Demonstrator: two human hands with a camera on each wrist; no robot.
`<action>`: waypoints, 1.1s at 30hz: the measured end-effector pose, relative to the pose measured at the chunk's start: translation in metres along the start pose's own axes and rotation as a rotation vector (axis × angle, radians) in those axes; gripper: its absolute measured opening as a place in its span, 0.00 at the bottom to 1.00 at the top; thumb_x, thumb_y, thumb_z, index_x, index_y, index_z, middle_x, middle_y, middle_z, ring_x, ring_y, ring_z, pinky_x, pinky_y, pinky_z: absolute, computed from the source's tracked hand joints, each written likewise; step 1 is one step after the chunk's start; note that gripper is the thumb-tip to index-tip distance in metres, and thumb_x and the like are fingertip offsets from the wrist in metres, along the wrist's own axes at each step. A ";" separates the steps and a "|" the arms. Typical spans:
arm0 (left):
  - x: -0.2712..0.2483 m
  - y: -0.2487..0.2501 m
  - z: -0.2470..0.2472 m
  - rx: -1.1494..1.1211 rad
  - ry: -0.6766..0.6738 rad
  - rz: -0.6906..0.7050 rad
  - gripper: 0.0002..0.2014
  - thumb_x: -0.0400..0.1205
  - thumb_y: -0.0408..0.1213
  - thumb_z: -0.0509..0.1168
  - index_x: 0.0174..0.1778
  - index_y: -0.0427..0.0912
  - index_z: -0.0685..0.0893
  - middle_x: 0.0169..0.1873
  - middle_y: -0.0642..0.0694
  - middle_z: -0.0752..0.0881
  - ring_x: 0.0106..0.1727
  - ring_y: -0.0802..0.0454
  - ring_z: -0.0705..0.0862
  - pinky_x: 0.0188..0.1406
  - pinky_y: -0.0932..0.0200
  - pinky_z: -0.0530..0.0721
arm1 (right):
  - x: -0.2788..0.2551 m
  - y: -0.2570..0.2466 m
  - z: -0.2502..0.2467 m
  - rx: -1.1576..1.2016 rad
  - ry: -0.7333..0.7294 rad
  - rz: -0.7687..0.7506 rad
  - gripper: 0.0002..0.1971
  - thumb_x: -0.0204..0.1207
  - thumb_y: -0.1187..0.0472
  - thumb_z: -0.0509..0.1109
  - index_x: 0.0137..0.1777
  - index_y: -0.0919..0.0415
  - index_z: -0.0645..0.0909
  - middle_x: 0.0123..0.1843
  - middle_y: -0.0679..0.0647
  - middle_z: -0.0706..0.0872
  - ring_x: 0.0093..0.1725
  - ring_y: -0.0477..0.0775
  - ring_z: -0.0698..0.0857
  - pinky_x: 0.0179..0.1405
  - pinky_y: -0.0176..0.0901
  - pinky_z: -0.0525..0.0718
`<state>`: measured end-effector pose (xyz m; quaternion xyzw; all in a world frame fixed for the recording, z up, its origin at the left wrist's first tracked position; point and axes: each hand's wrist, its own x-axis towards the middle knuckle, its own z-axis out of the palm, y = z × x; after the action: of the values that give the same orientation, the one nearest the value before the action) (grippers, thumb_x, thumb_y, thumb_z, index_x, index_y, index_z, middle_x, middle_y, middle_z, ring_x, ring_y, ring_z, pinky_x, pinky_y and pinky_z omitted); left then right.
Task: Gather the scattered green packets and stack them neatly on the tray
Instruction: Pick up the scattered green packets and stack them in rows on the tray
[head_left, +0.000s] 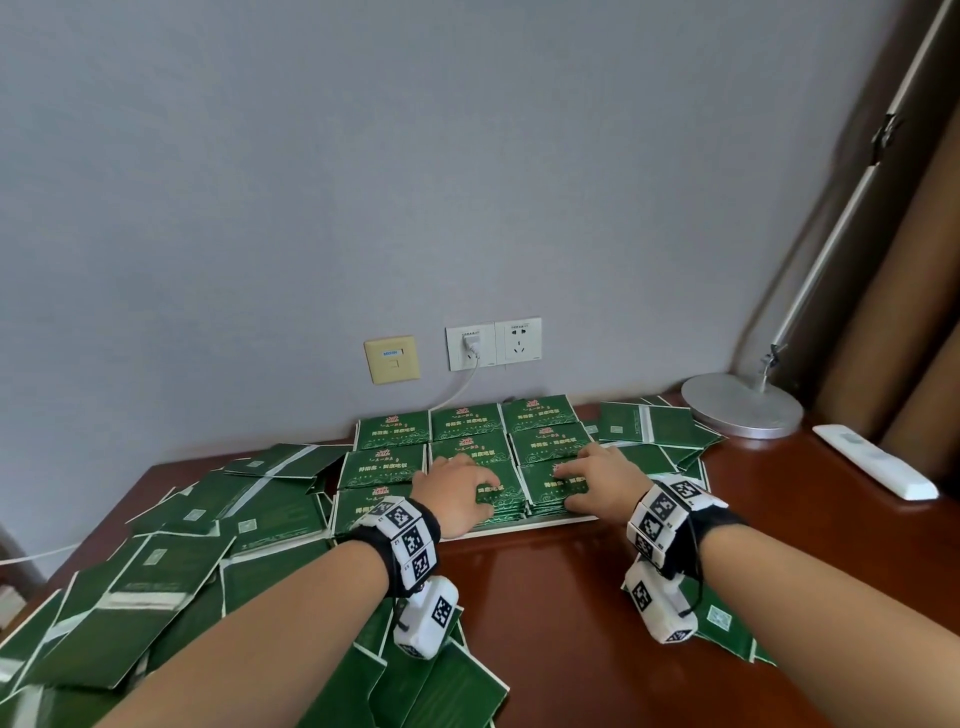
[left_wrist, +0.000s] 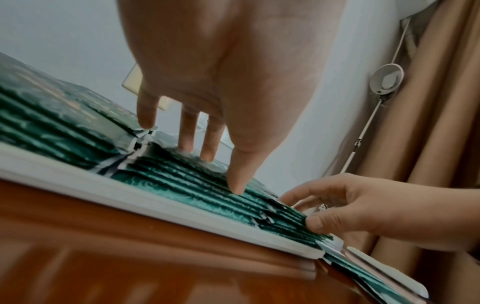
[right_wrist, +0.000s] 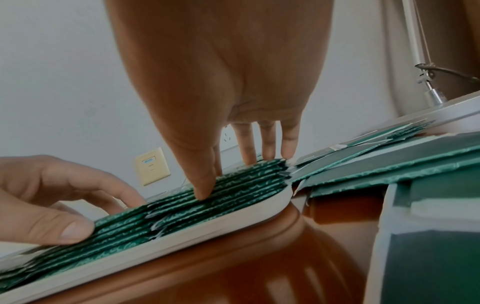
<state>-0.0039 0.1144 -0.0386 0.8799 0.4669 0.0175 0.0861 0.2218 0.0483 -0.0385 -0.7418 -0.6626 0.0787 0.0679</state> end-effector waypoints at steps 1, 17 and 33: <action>0.000 0.000 0.000 -0.004 -0.002 -0.002 0.21 0.82 0.52 0.66 0.72 0.64 0.76 0.74 0.50 0.73 0.74 0.42 0.69 0.72 0.34 0.67 | 0.000 0.000 0.000 0.001 -0.003 -0.003 0.25 0.74 0.46 0.72 0.72 0.37 0.76 0.71 0.53 0.73 0.72 0.60 0.71 0.69 0.55 0.76; -0.010 0.006 -0.010 -0.045 -0.010 -0.013 0.21 0.82 0.49 0.67 0.72 0.62 0.77 0.76 0.49 0.71 0.77 0.41 0.66 0.75 0.28 0.61 | -0.003 -0.002 -0.012 0.055 0.034 0.005 0.26 0.73 0.47 0.73 0.72 0.40 0.76 0.73 0.52 0.73 0.73 0.58 0.71 0.70 0.57 0.76; -0.018 0.117 -0.017 -0.052 0.032 0.196 0.20 0.81 0.47 0.66 0.71 0.59 0.78 0.74 0.47 0.73 0.77 0.40 0.68 0.75 0.29 0.65 | -0.109 0.071 -0.065 0.121 0.071 0.203 0.28 0.76 0.53 0.71 0.77 0.55 0.73 0.70 0.57 0.80 0.65 0.54 0.81 0.60 0.39 0.76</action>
<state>0.0799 0.0381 -0.0018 0.9185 0.3790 0.0521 0.0995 0.2921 -0.0677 0.0136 -0.8018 -0.5753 0.0987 0.1276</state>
